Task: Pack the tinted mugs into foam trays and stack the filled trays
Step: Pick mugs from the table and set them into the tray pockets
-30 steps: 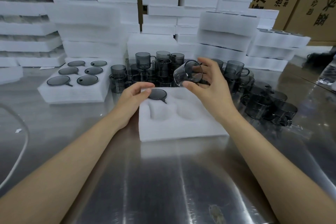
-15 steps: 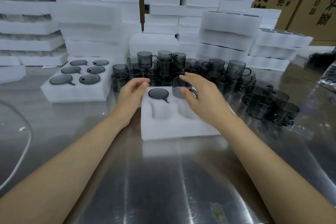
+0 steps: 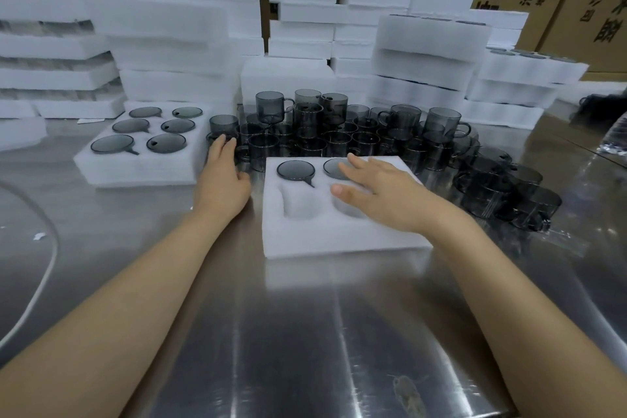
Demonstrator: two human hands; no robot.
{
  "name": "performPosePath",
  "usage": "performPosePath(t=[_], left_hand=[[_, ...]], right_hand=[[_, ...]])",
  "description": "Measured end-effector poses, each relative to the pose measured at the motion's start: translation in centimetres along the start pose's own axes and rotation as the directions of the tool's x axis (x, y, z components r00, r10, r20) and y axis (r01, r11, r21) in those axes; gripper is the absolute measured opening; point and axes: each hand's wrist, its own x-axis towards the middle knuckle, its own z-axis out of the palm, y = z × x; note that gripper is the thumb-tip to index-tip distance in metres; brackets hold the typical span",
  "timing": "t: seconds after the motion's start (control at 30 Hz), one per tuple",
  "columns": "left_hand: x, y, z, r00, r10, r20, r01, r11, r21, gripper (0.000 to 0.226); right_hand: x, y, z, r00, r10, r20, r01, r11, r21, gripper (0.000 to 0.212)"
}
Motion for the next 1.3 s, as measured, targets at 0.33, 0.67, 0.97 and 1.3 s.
performPosePath(t=[0.33,0.67,0.97,1.3], left_hand=[[-0.9,1.0,-0.5,0.995,0.019,-0.099,-0.006,0.992,0.125,0.052],[-1.5,1.4,-0.7,0.982,-0.002,-0.19,0.042,0.977,0.208,0.035],[-1.9,3.1,-1.2,0.862,0.312,-0.399,-0.305,0.949,0.083,0.029],[-3.0,5.1,-1.1,0.903,0.391,-0.178,-0.426,0.87,-0.249,0.021]], right_hand=[[-0.2,-0.3,-0.1,1.0,0.004,-0.012,-0.005,1.0,-0.015,0.063],[-0.5,-0.7,-0.1,0.999,0.019,-0.041,-0.02,1.0,-0.004,0.058],[-0.3,-0.5,0.1,0.962,-0.046,-0.271,0.07,0.994,0.079,0.05],[-0.3,-2.7,0.6,0.702,-0.244,-0.669,0.477,0.859,0.186,0.061]])
